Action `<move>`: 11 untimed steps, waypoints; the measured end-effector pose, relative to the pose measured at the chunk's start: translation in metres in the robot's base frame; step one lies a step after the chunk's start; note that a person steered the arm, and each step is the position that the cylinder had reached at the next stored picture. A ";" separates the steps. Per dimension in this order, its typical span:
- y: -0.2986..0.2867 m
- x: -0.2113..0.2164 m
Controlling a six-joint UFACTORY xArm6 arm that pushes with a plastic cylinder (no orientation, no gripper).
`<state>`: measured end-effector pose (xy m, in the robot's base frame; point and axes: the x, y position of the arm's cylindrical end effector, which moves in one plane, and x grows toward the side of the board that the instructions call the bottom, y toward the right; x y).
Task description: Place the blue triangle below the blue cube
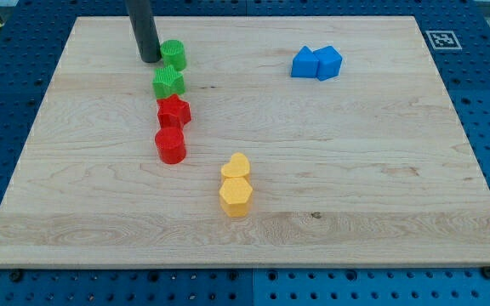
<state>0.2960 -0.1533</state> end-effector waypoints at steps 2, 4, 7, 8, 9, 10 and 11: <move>0.000 -0.074; 0.133 -0.028; 0.164 0.037; 0.164 0.037; 0.164 0.037; 0.161 0.007; 0.159 -0.017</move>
<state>0.2787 0.0057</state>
